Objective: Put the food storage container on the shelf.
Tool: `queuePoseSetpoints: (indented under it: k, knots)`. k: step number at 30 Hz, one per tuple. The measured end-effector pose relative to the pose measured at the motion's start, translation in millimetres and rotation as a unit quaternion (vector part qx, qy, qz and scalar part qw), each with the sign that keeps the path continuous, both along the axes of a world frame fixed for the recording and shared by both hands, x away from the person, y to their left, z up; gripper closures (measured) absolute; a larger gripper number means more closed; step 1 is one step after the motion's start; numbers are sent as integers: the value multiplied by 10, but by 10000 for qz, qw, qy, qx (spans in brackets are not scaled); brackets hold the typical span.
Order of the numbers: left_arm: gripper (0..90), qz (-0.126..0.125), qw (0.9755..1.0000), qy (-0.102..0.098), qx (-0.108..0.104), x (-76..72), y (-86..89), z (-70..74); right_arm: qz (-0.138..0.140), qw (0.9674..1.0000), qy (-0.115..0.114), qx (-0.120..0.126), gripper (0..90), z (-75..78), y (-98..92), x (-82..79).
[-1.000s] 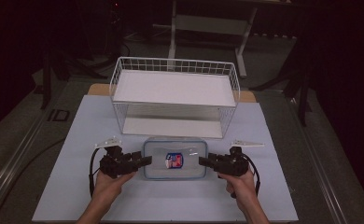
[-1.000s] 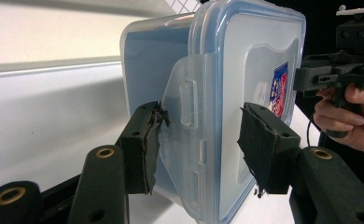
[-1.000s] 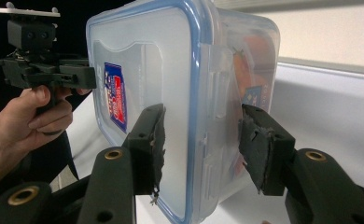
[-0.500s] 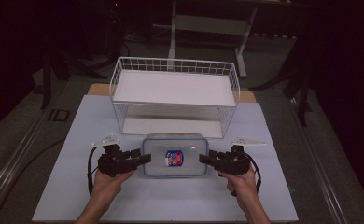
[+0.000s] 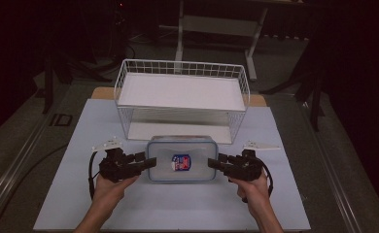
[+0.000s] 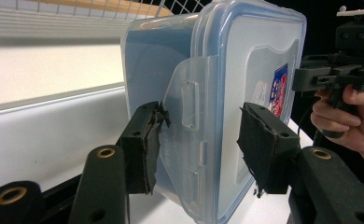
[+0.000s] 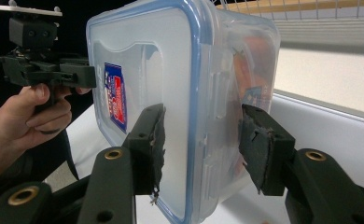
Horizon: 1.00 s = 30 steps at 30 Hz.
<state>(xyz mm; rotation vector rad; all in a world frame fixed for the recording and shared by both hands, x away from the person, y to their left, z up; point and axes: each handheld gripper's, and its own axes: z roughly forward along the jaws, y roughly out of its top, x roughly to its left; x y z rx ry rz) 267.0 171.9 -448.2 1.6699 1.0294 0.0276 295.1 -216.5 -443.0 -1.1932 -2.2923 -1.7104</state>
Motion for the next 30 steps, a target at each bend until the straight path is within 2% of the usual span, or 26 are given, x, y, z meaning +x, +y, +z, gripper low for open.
queuePoseSetpoints:
  k: [6, 30]
  knots:
    - [491, -34, 10000, -70, -43, 10, -25, 57, -42, 9999, -91, -17, 516, 84, -26, -22]
    - [490, 45, 9987, -474, -171, 128, 19, 507, -65, 9985, -536, 39, 517, 536, 10, 73]
